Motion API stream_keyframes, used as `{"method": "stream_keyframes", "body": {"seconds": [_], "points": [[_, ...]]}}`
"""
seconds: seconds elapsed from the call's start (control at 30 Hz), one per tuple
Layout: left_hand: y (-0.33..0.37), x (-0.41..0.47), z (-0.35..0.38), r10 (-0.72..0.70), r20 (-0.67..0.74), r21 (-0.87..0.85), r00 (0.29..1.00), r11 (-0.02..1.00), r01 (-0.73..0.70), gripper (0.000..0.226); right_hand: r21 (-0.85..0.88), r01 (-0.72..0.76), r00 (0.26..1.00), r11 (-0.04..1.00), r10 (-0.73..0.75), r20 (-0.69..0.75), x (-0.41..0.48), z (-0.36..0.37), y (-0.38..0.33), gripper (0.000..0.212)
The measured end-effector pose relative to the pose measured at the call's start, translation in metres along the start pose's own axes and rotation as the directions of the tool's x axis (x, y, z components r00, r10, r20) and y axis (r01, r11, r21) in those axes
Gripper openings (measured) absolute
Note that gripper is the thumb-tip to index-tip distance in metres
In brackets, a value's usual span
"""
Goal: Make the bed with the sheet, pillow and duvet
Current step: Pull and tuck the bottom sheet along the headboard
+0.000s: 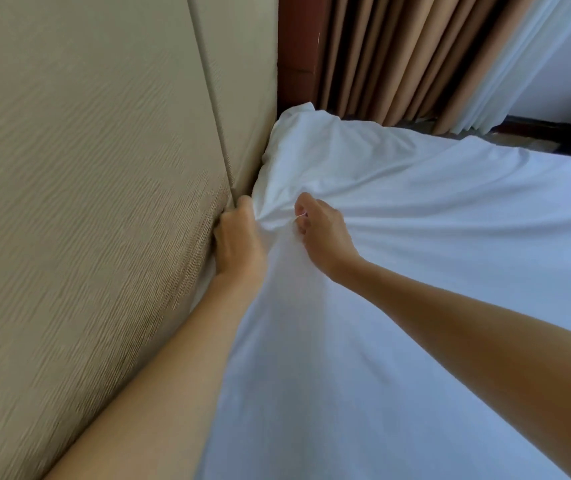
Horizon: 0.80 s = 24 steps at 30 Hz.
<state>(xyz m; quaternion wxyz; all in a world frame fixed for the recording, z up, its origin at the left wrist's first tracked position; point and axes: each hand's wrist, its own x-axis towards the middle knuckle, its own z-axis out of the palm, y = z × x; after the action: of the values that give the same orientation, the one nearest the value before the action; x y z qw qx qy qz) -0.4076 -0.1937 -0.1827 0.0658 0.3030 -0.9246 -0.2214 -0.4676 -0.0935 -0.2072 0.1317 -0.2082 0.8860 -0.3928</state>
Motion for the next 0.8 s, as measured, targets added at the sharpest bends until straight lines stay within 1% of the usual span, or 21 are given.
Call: {"method": "stream_keyframes", "body": {"seconds": [0.13,0.23,0.27,0.37,0.47,0.53,0.6,0.63,0.67,0.7,0.73,0.77,0.8], "points": [[0.001,0.006,0.007,0.000,-0.040,-0.050,0.999,0.999,-0.002,0.023,0.037,0.004,0.998,0.999,-0.002,-0.062,0.005,0.013,0.004,0.021],[-0.005,0.006,0.027,0.033,-0.030,-0.026,0.999,0.999,-0.034,0.022,0.092,-0.006,0.996,0.996,0.014,-0.086,0.003,0.028,0.022,0.033],[-0.008,0.007,0.034,0.047,-0.023,-0.020,0.999,0.999,-0.047,0.022,0.078,0.014,0.995,0.997,-0.006,-0.099,0.003,0.033,0.028,0.031],[-0.017,0.006,0.049,0.114,0.023,-0.042,0.993,0.993,-0.113,0.023,-0.047,0.077,0.989,0.996,-0.082,-0.126,0.006,0.040,0.038,0.018],[-0.019,0.006,0.055,0.134,0.059,-0.160,0.989,0.979,-0.123,0.030,-0.074,0.084,0.985,0.994,-0.094,-0.142,0.008,0.044,0.043,0.017],[-0.021,-0.001,0.055,0.158,0.059,-0.203,0.986,0.969,-0.143,0.043,-0.066,0.095,0.982,0.993,-0.105,-0.156,0.008,0.044,0.042,0.016],[-0.026,-0.010,0.055,0.166,0.010,-0.237,0.986,0.959,-0.159,0.053,-0.031,0.101,0.981,0.994,-0.104,-0.161,0.008,0.042,0.040,0.016],[-0.030,-0.016,0.055,0.149,-0.026,-0.255,0.989,0.955,-0.150,0.053,-0.007,0.101,0.982,0.995,-0.101,-0.161,0.007,0.040,0.038,0.018],[-0.035,-0.021,0.054,0.129,-0.057,-0.246,0.990,0.959,-0.139,0.050,0.016,0.094,0.984,0.995,-0.090,-0.156,0.007,0.039,0.036,0.023],[-0.040,-0.028,0.054,0.120,-0.086,-0.184,0.989,0.974,-0.134,0.048,0.041,0.081,0.986,0.996,-0.074,-0.152,0.006,0.037,0.035,0.029],[-0.043,-0.035,0.052,0.138,-0.103,-0.076,0.985,0.986,-0.146,0.049,0.062,0.068,0.987,0.996,-0.058,-0.150,0.005,0.036,0.032,0.035],[-0.045,-0.043,0.048,0.161,-0.084,0.029,0.983,0.987,-0.159,0.050,0.068,0.063,0.988,0.996,-0.053,-0.143,0.004,0.034,0.030,0.039],[-0.045,-0.049,0.042,0.150,-0.024,0.108,0.988,0.983,-0.147,0.050,0.050,0.069,0.991,0.996,-0.062,-0.121,0.003,0.031,0.028,0.042]]}}
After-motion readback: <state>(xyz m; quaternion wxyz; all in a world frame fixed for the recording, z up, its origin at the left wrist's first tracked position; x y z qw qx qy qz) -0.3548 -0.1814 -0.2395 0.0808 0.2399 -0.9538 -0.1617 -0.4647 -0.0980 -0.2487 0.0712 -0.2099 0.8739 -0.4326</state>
